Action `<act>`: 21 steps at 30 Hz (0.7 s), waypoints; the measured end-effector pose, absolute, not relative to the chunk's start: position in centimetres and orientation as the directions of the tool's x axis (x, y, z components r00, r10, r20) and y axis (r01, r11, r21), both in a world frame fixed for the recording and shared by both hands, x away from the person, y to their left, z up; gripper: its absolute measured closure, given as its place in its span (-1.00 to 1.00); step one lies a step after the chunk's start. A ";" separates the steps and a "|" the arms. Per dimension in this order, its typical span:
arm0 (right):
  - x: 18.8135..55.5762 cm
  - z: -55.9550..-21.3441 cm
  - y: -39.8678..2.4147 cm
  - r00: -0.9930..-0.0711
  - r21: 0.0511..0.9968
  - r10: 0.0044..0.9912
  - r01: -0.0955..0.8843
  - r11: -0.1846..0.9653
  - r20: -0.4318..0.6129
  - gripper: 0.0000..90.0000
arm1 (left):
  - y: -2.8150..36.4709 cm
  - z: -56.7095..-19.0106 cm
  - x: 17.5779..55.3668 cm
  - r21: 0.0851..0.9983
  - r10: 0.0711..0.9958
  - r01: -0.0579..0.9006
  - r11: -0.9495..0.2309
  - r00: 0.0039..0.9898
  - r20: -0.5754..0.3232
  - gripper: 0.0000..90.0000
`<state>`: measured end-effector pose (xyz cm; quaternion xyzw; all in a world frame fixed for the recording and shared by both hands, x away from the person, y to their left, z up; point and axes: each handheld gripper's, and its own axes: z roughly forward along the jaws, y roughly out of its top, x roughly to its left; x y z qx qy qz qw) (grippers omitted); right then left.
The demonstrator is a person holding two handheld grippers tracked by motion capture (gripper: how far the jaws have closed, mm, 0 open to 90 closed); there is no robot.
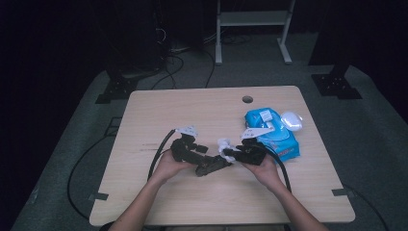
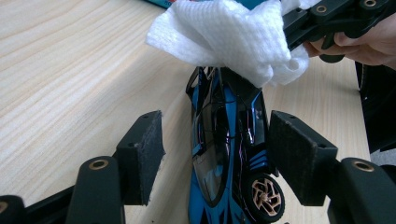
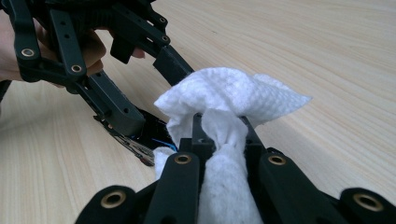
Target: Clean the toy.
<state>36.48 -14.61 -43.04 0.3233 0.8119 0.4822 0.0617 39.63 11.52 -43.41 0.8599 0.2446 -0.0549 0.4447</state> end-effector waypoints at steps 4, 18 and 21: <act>36.3 -43.1 -14.6 -0.787 0.825 0.582 0.458 0.332 0.203 0.82 | 11.5 -43.5 39.3 0.750 0.377 0.464 -0.472 0.875 -0.304 -0.22; 35.3 -42.9 -15.2 -0.811 0.827 0.564 0.420 0.375 0.156 0.82 | 10.7 -43.4 38.2 0.753 0.359 0.431 -0.498 0.893 -0.274 -0.22; 35.1 -42.9 -15.3 -0.817 0.828 0.556 0.415 0.378 0.156 0.81 | 10.6 -43.6 38.1 0.749 0.354 0.439 -0.496 0.890 -0.288 -0.25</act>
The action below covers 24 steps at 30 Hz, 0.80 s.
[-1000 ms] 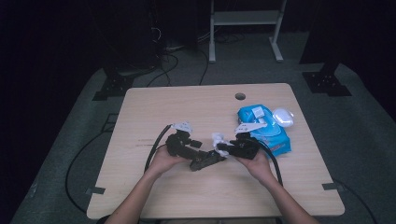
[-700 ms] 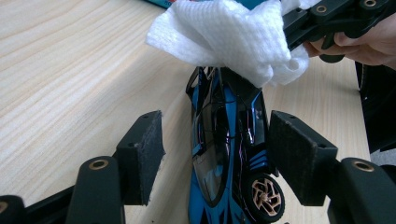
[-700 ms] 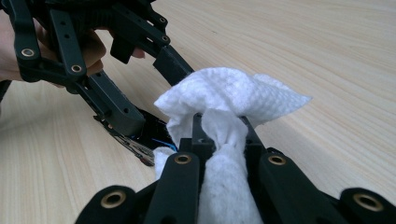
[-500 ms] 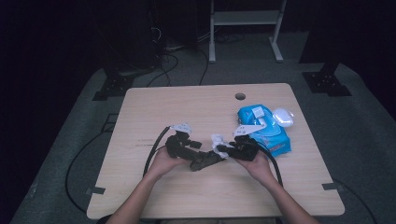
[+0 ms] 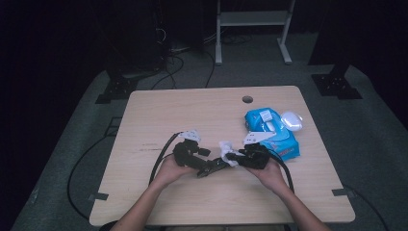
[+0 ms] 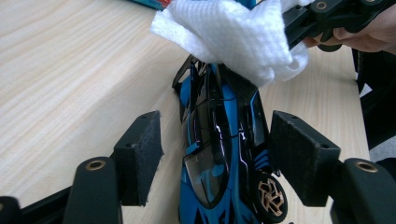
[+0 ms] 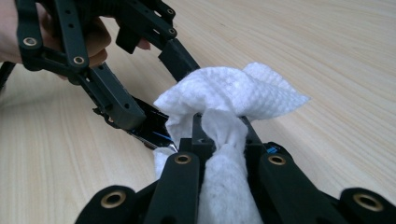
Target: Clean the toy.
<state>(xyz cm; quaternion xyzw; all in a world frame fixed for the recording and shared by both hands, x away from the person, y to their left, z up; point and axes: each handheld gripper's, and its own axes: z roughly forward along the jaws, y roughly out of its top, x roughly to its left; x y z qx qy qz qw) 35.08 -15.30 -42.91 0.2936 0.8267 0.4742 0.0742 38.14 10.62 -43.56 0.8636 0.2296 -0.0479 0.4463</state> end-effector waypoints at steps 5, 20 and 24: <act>34.6 -43.0 -15.8 -0.830 0.827 0.535 0.406 0.388 0.157 0.81 | 10.3 -44.0 37.9 0.743 0.342 0.447 -0.498 0.889 -0.306 -0.33; 32.3 -43.8 -17.1 -0.843 0.818 0.521 0.392 0.420 0.137 0.82 | 7.9 -44.8 36.1 0.703 0.343 0.372 -0.606 0.920 -0.190 -0.54; 31.9 -44.2 -17.2 -0.843 0.806 0.522 0.394 0.441 0.127 0.82 | 7.0 -45.1 35.8 0.679 0.336 0.344 -0.649 0.930 -0.151 -0.57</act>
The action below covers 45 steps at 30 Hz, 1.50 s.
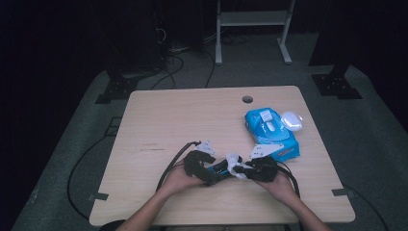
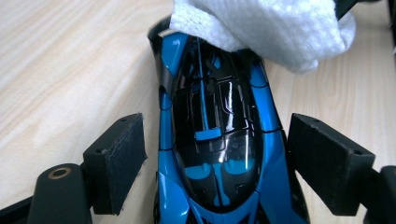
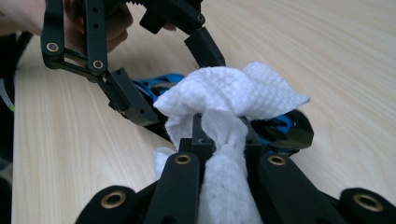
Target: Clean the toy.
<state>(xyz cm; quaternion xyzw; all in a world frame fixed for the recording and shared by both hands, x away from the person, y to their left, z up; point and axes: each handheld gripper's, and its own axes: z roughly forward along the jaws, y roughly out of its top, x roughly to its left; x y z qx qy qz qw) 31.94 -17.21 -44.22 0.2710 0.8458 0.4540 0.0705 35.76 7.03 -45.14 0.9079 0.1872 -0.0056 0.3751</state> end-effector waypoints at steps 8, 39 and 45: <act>31.7 -45.7 -16.9 -0.850 0.758 0.518 0.400 0.516 0.096 0.81 | 4.9 -46.7 34.6 0.600 0.322 0.262 -0.756 0.947 -0.007 -0.58; 31.4 -44.4 -19.5 -0.810 0.803 0.572 0.424 0.420 0.129 0.76 | 3.8 -46.5 34.7 0.627 0.349 0.261 -0.734 0.937 0.019 -0.41; 31.5 -44.4 -19.5 -0.811 0.806 0.571 0.419 0.418 0.125 0.76 | 4.0 -46.3 34.7 0.633 0.339 0.253 -0.732 0.941 0.016 -0.41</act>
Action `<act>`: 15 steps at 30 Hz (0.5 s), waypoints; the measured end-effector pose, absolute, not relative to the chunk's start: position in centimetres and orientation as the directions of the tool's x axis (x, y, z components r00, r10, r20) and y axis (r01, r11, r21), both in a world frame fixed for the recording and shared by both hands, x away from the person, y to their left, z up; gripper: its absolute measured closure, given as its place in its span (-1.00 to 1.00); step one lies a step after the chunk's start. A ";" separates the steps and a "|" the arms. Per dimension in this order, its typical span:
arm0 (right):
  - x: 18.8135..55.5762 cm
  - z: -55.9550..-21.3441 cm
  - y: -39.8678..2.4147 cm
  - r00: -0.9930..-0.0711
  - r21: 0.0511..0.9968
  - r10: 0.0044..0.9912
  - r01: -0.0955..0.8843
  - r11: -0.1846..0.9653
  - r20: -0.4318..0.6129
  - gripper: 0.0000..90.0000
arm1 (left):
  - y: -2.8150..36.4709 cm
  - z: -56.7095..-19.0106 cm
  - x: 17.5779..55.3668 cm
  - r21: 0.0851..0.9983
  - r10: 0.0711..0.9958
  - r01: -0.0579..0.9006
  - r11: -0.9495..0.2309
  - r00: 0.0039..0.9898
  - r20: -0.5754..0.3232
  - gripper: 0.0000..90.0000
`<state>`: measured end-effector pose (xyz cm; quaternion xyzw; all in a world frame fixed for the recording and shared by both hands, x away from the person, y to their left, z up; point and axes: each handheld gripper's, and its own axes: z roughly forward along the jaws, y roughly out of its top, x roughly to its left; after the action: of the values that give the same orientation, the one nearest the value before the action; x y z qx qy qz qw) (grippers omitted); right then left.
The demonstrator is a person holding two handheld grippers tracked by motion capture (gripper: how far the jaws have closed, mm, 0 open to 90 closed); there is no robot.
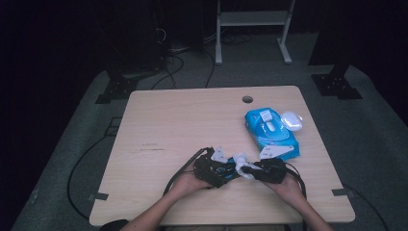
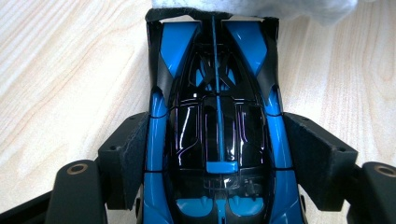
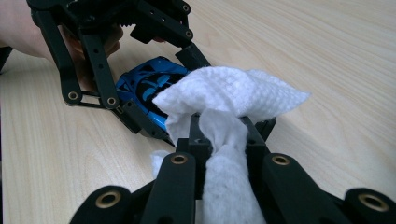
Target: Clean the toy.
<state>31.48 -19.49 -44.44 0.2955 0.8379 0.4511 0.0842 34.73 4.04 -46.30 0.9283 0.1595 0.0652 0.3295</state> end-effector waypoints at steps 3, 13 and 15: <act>31.5 -44.4 -19.5 -0.811 0.807 0.572 0.419 0.416 0.126 0.76 | 4.1 -46.2 34.7 0.636 0.337 0.249 -0.731 0.941 0.019 -0.41; 31.6 -44.6 -19.4 -0.809 0.802 0.572 0.426 0.418 0.132 0.75 | 3.9 -46.3 35.0 0.603 0.335 0.265 -0.752 0.942 0.005 -0.41; 31.6 -44.5 -19.4 -0.808 0.801 0.575 0.428 0.418 0.132 0.73 | 3.6 -46.3 35.0 0.598 0.332 0.257 -0.759 0.943 0.016 -0.42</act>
<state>31.60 -19.39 -44.54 0.2992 0.8380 0.4489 0.0816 35.00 3.62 -46.25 0.9360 0.1573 0.0604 0.3091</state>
